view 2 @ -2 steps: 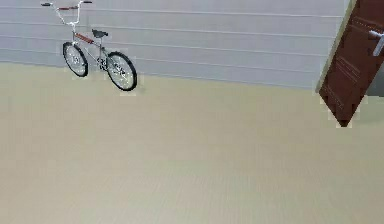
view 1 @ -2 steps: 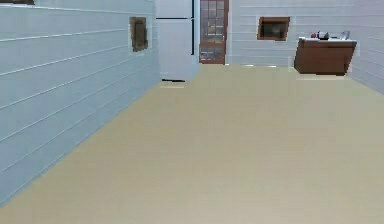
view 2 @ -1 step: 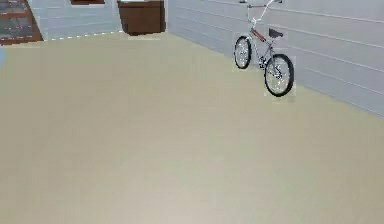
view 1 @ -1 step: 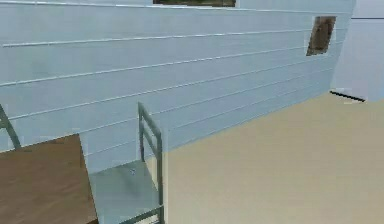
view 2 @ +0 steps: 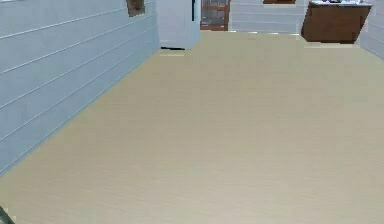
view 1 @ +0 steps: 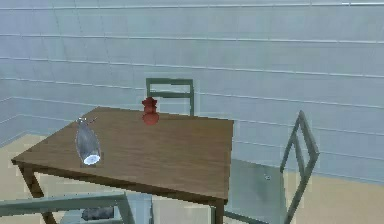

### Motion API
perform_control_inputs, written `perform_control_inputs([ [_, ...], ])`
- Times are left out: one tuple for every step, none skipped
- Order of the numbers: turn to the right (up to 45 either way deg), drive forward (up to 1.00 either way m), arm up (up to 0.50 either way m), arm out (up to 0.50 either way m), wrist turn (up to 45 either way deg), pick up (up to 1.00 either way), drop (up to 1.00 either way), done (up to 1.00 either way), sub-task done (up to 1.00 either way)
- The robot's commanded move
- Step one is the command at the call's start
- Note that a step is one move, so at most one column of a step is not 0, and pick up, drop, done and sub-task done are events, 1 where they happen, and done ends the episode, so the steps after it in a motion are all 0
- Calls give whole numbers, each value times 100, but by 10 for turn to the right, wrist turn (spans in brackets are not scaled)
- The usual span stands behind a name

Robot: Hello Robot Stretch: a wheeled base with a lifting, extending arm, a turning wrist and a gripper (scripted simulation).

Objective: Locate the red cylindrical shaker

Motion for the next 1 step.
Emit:
perform_control_inputs([
  [-120,0,0,0,0,0,0,0,0],
])
